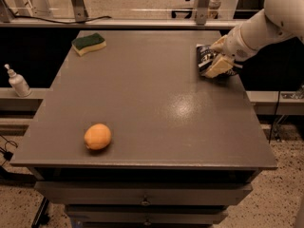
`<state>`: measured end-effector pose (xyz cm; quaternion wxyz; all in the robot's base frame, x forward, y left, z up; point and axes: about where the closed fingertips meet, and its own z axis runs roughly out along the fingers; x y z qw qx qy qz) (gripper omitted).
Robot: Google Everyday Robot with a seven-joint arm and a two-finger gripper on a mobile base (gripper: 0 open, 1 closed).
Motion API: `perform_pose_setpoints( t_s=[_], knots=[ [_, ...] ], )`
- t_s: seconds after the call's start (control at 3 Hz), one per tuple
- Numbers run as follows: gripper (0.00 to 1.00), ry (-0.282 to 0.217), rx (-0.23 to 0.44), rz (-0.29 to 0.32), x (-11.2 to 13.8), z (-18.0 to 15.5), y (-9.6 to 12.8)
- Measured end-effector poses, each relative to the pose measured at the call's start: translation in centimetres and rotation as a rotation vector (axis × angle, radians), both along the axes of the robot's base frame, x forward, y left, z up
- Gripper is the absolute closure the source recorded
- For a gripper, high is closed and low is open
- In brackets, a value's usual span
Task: Move blue chip bag near orange
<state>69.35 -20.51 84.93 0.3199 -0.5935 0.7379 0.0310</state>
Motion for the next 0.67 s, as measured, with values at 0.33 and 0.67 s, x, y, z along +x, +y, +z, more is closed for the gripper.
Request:
perform_pose_setpoints(
  t_s=[0.33, 0.67],
  knots=[
    [0.65, -0.015, 0.007, 0.007, 0.7, 1.0, 0.1],
    [0.88, -0.012, 0.031, 0.009, 0.3, 3.0, 1.0]
  ],
)
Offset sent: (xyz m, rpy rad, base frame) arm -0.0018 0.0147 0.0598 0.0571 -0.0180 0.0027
